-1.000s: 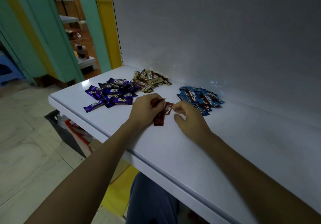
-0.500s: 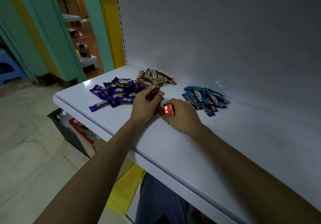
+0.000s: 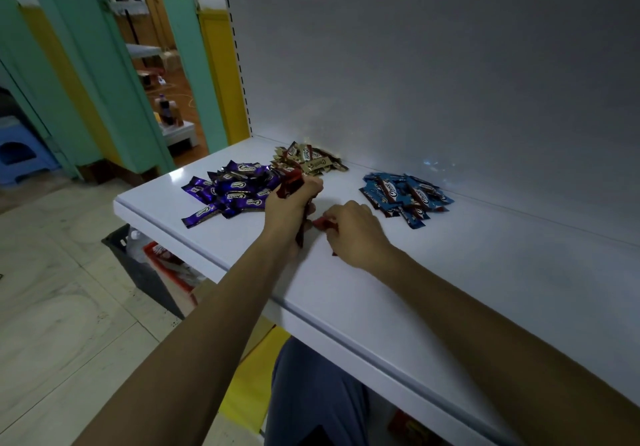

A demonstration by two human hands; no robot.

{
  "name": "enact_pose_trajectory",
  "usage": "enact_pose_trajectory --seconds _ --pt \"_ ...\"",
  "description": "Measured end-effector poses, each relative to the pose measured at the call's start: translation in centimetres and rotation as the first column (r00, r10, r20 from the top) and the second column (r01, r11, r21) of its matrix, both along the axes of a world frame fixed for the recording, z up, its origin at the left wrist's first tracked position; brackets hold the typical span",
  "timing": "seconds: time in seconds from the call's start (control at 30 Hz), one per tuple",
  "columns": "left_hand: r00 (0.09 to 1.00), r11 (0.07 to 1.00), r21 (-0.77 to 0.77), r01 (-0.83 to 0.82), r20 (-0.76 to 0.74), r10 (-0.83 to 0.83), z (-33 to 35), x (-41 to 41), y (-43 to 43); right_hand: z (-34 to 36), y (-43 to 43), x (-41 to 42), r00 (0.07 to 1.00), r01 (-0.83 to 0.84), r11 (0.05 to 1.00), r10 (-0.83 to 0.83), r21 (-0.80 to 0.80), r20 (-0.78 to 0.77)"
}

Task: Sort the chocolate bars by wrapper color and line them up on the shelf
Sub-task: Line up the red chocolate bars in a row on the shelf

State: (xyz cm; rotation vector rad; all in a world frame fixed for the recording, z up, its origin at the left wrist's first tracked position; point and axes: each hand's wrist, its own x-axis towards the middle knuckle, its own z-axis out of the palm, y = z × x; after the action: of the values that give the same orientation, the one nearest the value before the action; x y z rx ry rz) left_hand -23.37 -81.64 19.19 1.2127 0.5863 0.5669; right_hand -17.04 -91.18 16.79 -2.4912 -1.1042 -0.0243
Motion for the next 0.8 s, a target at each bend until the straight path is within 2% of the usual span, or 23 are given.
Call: enact_pose_trajectory --seconds 0.07,0.13,0.23,0.33,0.4,0.47,0.53,0.6,0.63,0.7,0.8 --pt "0.999 0.999 0.006 0.031 0.007 -0.031 0.2 0.2 -0.8 -0.3 -2.1 -0.2 0.997 -0.060 0.998 0.060 0.000 0.047" --pt "0.998 0.997 -0.032 0.065 0.019 -0.064 0.1 0.5 -1.8 -0.6 -4.4 -0.3 0.985 -0.072 0.994 0.083 -0.080 0.149" --pt "0.992 0.981 -0.149 0.125 0.042 -0.120 -0.1 1.2 -3.7 -0.5 -7.4 0.0 0.962 0.000 0.990 0.039 -0.144 0.271" --pt "0.972 0.925 -0.297 0.236 0.076 -0.223 -0.6 2.0 -6.0 -0.6 -10.2 1.1 0.963 0.091 0.991 -0.063 -0.098 0.261" --pt "0.947 0.871 -0.376 0.317 0.081 -0.310 -0.8 2.6 -7.8 -0.7 -12.2 2.1 0.973 0.185 0.978 -0.197 0.099 0.123" --pt "0.924 0.844 -0.395 0.363 0.036 -0.381 -0.8 3.3 -9.4 -0.4 -13.9 2.7 0.948 0.317 0.873 -0.275 0.372 -0.163" --pt "0.896 0.821 -0.398 0.410 0.009 -0.444 -0.7 4.1 -10.8 0.3 -15.1 3.1 0.828 0.507 0.674 -0.207 0.537 -0.522" --pt "0.867 0.784 -0.419 0.459 0.018 -0.498 -0.3 4.8 -11.8 0.7 -15.7 3.5 0.652 0.672 0.479 -0.021 0.565 -0.758" --pt "0.863 0.781 -0.415 0.466 0.019 -0.504 0.0 5.1 -12.2 0.8 -16.0 3.7 0.591 0.723 0.418 0.038 0.550 -0.806" --pt "0.875 0.806 -0.388 0.448 0.007 -0.484 0.4 5.8 -12.8 1.2 -16.3 3.9 0.538 0.772 0.374 0.044 0.513 -0.842" --pt "0.897 0.841 -0.362 0.401 -0.029 -0.441 0.1 6.2 -13.5 2.2 -16.1 3.9 0.574 0.764 0.353 0.008 0.540 -0.819"
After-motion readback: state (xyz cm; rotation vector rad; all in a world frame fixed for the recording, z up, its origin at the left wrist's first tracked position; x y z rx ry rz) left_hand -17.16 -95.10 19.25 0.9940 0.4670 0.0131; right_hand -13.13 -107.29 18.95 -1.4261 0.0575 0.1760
